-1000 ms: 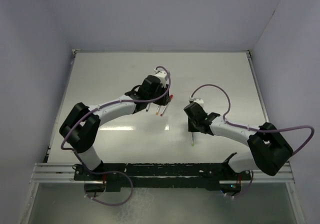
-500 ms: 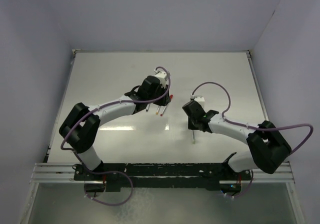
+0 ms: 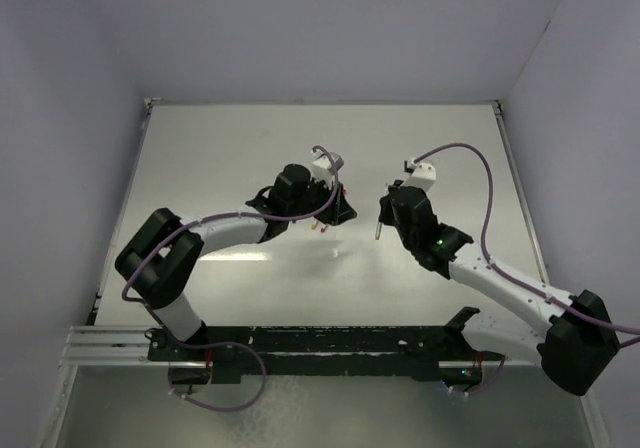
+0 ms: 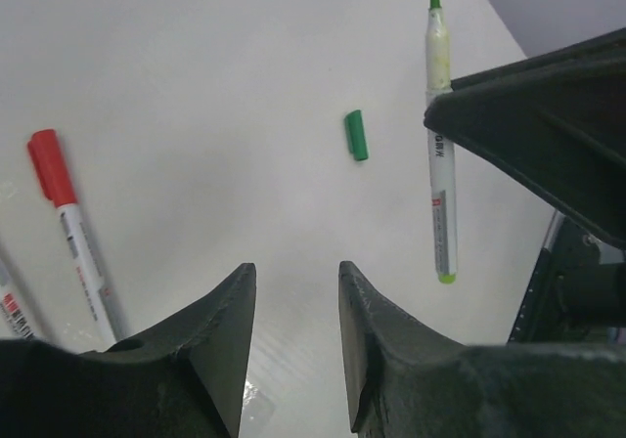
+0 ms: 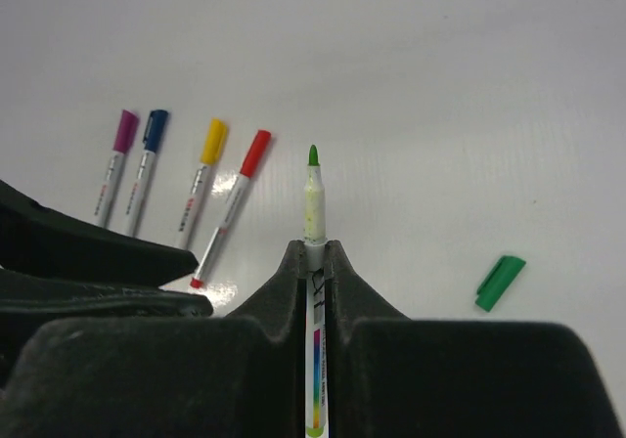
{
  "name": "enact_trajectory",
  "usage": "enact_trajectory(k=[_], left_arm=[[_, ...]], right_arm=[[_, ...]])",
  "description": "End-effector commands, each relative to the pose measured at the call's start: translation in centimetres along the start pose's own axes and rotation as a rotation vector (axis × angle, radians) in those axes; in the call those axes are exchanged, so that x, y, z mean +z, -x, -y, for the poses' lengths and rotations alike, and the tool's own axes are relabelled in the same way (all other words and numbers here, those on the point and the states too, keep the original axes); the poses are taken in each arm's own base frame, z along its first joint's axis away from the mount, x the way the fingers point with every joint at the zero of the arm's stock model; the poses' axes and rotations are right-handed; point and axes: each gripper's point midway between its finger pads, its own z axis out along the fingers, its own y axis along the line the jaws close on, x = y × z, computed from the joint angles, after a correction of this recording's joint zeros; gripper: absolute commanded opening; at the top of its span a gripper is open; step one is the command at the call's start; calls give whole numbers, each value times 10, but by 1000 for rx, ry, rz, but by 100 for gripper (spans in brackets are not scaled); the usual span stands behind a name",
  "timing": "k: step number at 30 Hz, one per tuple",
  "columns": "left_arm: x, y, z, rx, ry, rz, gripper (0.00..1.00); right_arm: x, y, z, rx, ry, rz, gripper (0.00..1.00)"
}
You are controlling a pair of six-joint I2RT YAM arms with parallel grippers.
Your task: Insert the pens into the pen caps
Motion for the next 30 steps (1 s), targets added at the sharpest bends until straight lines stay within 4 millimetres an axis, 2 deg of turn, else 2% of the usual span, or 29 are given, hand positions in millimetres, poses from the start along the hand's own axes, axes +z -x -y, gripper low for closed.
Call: enact_trajectory(k=[1,8,20,30], left_arm=[[-6,33,52,16,-265,130,44],[-1,30,71,-41,-407,128,50],[2,28,65,-41,-381,134,51],[4,27,65,-42,-379,134,46]], right_arm=[[-5,36,-7,67,44,153,0],[-7,41,-16,94,99,179,0],[-12,46,-38,146,229,213,0],[-10,44,-45,160,263,205,0]])
